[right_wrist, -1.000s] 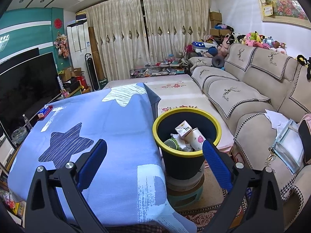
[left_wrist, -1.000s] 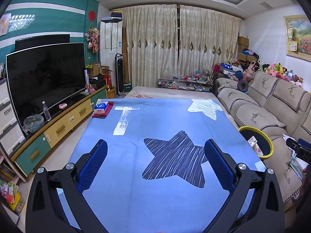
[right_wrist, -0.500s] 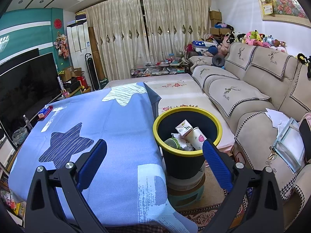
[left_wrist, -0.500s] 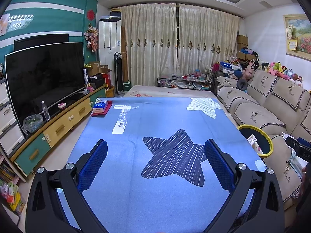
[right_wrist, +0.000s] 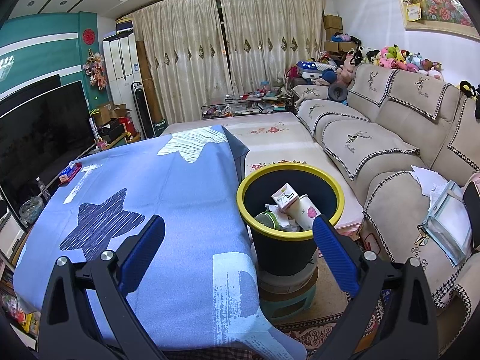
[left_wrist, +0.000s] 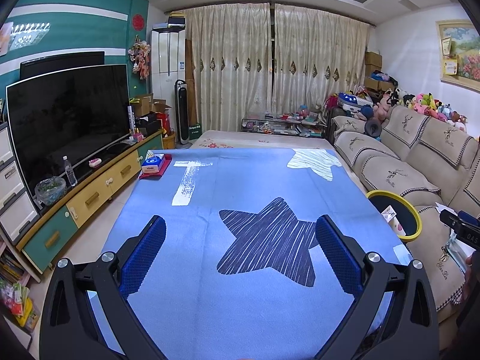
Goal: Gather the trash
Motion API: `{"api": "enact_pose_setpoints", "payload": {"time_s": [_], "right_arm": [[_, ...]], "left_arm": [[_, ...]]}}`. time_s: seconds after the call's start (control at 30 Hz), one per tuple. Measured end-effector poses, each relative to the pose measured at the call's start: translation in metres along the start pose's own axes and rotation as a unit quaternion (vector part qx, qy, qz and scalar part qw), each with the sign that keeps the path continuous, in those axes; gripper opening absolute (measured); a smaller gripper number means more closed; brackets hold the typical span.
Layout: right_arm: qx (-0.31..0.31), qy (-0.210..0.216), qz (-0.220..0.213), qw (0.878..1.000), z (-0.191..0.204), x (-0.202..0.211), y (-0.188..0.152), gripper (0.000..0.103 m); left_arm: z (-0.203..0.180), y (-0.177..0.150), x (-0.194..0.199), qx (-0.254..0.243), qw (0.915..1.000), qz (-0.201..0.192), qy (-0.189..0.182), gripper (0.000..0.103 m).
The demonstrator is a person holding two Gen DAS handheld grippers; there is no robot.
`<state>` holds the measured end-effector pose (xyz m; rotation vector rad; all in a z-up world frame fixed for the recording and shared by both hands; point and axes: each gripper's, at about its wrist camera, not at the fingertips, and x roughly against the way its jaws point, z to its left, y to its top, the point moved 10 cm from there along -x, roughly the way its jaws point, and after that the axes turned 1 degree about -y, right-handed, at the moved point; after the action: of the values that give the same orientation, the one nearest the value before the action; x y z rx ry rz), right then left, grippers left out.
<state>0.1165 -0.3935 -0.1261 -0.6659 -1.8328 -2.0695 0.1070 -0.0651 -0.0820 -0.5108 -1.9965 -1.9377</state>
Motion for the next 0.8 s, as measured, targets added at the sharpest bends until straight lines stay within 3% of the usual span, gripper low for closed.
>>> {"api": "enact_pose_setpoints", "payload": {"time_s": [0.8], "right_arm": [[-0.001, 0.002, 0.006, 1.0, 0.002, -0.0055, -0.0035, 0.094]], "left_arm": [[-0.0056, -0.0039, -0.0095, 0.002, 0.9999, 0.008, -0.011, 0.098]]}}
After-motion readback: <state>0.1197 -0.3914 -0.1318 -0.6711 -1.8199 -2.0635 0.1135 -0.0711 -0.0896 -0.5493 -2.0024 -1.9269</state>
